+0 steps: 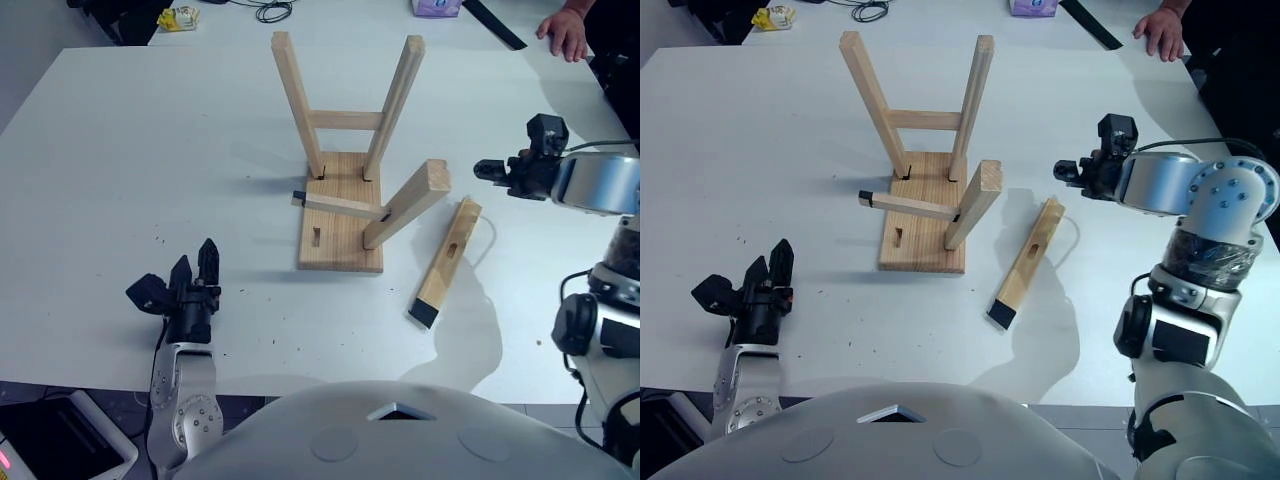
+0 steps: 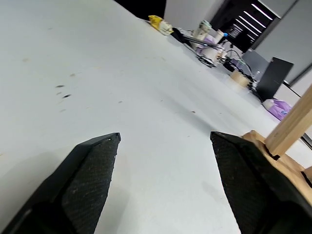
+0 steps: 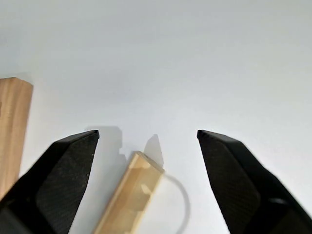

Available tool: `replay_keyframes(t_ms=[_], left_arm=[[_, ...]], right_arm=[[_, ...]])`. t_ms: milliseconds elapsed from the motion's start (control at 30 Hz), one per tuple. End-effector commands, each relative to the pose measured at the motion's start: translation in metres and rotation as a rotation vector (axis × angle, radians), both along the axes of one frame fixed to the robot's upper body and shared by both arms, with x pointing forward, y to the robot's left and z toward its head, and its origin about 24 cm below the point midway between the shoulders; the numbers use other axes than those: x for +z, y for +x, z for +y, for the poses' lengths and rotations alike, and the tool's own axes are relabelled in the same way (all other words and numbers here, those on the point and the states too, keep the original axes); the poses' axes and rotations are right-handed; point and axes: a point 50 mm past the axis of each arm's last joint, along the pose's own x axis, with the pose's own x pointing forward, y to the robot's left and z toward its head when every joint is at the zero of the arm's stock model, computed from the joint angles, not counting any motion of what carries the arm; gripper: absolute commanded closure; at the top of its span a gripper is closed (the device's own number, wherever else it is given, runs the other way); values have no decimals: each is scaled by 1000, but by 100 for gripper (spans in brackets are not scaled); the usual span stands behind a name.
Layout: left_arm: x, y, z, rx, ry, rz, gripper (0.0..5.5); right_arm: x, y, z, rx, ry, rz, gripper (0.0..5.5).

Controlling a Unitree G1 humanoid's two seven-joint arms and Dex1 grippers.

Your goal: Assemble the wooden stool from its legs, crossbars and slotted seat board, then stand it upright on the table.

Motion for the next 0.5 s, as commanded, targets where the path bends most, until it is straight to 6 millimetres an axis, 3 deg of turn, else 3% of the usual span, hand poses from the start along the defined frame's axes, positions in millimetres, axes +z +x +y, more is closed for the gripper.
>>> replay_keyframes(t_ms=[33, 233, 433, 500], left_arm=[[0, 1, -6, 18, -8, -8, 207], [-4, -4, -11, 42, -26, 1, 207], [-8, -13, -21, 63, -46, 17, 207], [-9, -15, -24, 69, -53, 20, 207]], right_arm=[[-1, 1, 7, 36, 19, 72, 178], [11, 13, 40, -36, 86, 103, 178], [12, 14, 33, -106, -22, 122, 178], [17, 17, 35, -20, 15, 120, 178]])
